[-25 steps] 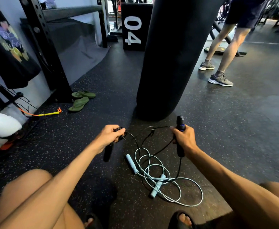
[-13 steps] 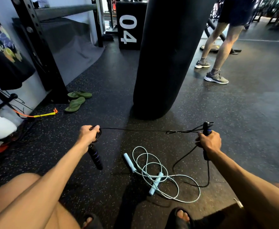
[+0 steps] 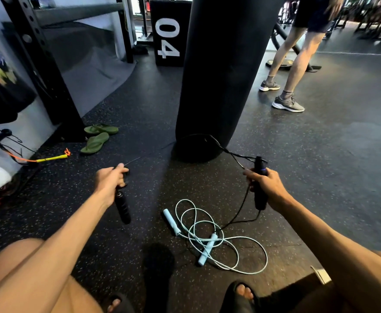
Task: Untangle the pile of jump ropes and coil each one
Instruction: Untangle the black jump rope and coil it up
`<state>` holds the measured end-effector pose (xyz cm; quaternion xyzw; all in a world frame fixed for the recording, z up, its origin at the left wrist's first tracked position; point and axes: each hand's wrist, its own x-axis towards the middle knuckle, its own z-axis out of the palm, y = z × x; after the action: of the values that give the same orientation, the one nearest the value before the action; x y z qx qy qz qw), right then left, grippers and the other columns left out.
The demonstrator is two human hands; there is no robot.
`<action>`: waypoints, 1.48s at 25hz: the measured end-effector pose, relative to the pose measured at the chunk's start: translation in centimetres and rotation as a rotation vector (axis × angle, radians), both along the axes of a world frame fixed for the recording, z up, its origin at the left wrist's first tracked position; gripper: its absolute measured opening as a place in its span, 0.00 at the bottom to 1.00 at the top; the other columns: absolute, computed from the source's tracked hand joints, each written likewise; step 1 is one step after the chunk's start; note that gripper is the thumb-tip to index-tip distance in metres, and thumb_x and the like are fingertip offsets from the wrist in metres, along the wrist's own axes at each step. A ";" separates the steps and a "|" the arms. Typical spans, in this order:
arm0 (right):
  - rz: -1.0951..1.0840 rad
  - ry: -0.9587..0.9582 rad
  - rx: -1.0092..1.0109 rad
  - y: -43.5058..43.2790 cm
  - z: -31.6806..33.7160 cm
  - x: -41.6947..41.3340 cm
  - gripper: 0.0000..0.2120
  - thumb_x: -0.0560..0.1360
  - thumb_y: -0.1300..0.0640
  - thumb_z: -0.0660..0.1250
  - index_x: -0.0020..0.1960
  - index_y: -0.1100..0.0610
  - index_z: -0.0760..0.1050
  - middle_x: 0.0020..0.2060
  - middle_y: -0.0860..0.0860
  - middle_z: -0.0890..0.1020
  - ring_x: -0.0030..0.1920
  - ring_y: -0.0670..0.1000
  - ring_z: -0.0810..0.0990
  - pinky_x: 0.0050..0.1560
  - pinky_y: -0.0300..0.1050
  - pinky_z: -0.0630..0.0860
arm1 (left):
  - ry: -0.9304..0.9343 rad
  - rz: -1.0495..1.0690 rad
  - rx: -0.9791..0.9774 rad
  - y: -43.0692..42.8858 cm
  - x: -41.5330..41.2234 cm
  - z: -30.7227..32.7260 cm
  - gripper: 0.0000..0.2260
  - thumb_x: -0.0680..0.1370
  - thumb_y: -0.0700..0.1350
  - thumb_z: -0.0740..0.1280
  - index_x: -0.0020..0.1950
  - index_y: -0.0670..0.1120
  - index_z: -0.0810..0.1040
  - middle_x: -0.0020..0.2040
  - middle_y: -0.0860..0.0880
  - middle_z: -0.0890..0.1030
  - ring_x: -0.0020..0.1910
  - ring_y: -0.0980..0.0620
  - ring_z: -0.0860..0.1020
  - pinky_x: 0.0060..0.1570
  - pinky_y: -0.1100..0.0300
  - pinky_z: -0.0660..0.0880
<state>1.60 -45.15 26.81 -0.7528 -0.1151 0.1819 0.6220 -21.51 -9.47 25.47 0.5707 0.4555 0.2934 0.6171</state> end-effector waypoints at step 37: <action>0.528 -0.620 -0.457 4.9 2.1 -7.4 0.17 0.73 0.54 0.74 0.58 0.52 0.71 0.44 0.48 0.80 0.41 0.49 0.79 0.44 0.45 0.75 | -0.407 -0.706 -0.067 -11.0 2.8 5.1 0.08 0.80 0.39 0.64 0.55 0.36 0.77 0.36 0.47 0.80 0.31 0.56 0.66 0.40 0.60 0.67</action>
<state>-5.75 -40.25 28.93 -0.8344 -0.4402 0.1211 0.3088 -18.73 -20.45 30.61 0.6019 0.1096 0.1555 0.7755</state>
